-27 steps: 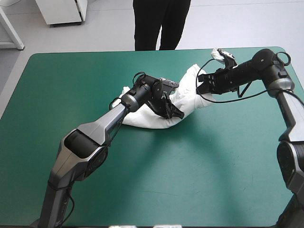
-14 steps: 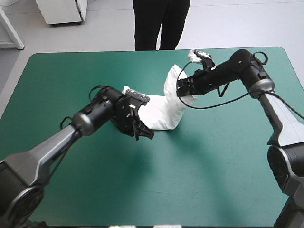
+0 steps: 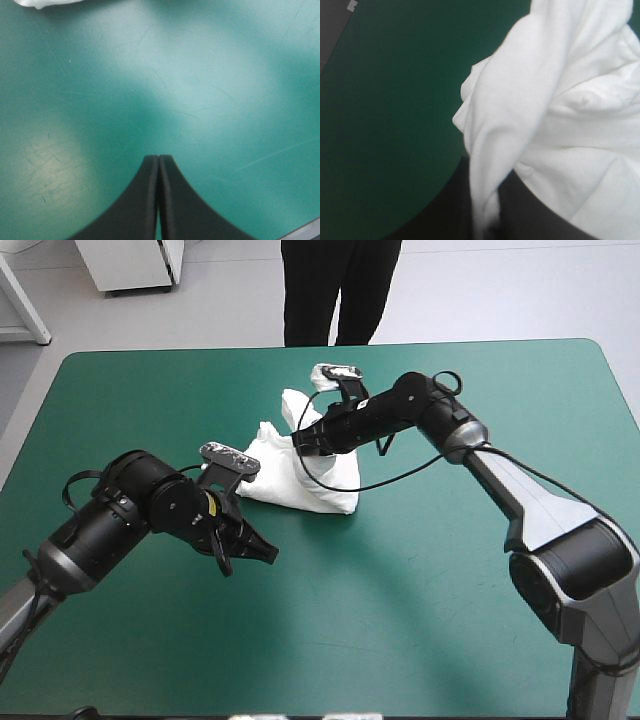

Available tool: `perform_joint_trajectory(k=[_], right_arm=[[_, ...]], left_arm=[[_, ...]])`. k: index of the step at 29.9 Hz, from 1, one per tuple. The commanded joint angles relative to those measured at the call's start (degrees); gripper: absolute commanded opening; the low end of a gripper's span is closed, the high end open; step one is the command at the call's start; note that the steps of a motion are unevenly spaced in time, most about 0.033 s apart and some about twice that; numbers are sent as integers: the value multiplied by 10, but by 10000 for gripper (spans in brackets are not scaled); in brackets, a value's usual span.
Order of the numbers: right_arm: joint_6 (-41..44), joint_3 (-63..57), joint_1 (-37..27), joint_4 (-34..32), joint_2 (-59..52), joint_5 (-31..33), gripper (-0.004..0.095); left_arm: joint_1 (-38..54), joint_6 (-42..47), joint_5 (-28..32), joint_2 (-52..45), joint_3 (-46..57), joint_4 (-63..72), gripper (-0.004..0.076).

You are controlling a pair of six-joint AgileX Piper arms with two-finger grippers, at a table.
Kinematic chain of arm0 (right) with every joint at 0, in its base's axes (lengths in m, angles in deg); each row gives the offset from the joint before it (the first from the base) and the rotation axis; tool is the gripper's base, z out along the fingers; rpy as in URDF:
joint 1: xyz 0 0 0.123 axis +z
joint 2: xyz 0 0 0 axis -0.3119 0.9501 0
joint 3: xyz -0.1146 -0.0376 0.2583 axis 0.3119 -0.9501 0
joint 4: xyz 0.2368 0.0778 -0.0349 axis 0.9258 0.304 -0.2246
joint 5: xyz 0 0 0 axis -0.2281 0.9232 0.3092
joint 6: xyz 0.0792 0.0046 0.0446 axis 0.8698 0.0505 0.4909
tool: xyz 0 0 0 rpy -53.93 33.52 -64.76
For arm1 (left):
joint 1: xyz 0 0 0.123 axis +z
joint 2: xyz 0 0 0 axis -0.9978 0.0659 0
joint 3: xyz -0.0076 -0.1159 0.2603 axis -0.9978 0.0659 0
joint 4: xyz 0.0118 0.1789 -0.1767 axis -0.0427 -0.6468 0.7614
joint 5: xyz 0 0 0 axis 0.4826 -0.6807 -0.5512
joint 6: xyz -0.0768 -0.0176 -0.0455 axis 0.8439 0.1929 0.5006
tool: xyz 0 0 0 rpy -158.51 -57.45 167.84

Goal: Fold the cloth

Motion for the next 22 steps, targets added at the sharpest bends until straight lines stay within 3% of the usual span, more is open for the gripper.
perform_joint_trajectory(k=[1, 6, 9, 14, 16, 22], right_arm=[[-2, 40, 23, 31, 7, -36, -13], [24, 88, 43, 38, 67, -32, -10], [24, 120, 46, 41, 90, 1, 53], [39, 162, 45, 40, 94, 56, 442], [53, 185, 45, 28, 94, 74, 550], [123, 264, 45, -54, 94, 144, 550]], left_arm=[[-2, 13, -29, -46, 1, 5, -10], [-2, 20, -32, -86, 25, 13, -10], [-2, 22, -32, -100, 25, 18, -10], [-2, 27, -28, -101, 25, 18, -10], [-2, 28, -23, -101, 25, 18, -10], [-2, 32, -30, -101, 25, 18, -10]])
